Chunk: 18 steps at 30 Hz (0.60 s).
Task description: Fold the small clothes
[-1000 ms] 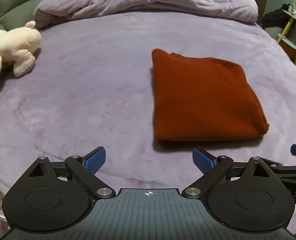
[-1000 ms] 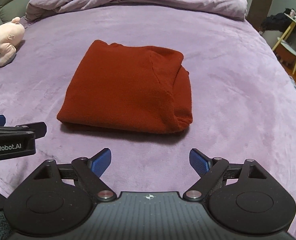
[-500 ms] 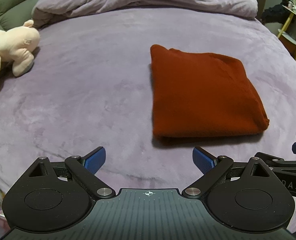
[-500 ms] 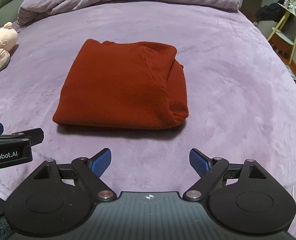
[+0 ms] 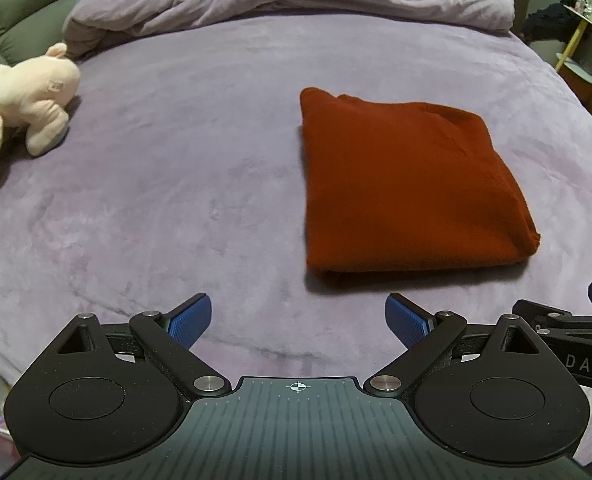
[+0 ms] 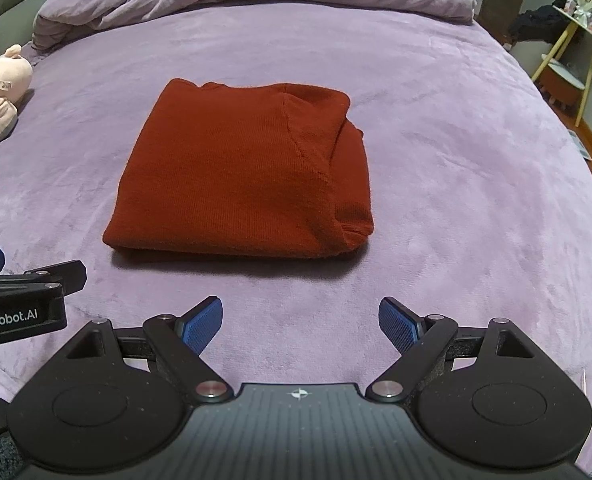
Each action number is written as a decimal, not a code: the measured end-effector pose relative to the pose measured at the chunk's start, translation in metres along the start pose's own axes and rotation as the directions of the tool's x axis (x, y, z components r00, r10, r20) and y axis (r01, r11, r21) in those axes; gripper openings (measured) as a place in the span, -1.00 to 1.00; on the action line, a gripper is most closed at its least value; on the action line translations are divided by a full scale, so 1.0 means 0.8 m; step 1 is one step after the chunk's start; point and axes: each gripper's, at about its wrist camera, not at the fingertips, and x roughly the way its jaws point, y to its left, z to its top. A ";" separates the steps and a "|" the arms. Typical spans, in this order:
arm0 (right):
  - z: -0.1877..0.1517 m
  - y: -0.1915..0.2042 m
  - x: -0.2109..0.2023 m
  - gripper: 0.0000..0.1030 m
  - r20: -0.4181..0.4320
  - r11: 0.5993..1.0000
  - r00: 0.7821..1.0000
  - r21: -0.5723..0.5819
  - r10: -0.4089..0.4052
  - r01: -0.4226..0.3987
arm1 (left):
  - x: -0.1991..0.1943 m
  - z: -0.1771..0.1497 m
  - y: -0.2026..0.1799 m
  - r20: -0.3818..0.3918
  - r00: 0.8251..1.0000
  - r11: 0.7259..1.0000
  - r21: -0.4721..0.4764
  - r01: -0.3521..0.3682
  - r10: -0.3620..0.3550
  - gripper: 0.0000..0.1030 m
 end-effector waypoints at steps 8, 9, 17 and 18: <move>0.001 -0.002 0.000 0.67 -0.002 1.000 1.000 0.005 -0.004 0.004 | -0.002 0.001 0.002 -0.001 1.000 1.000 -0.003 -0.002 0.002 0.89; 0.001 -0.002 0.000 0.67 -0.001 1.000 1.000 0.005 -0.006 0.006 | -0.002 0.001 0.002 -0.001 1.000 1.000 -0.002 -0.002 0.002 0.89; 0.002 -0.003 0.000 0.67 -0.002 1.000 1.000 0.005 -0.008 0.008 | -0.005 -0.001 0.000 0.002 1.000 1.000 0.003 -0.003 0.003 0.89; 0.002 -0.003 -0.001 0.67 -0.001 1.000 1.000 0.005 -0.009 0.009 | -0.005 -0.001 -0.001 0.002 1.000 1.000 0.003 -0.003 0.003 0.89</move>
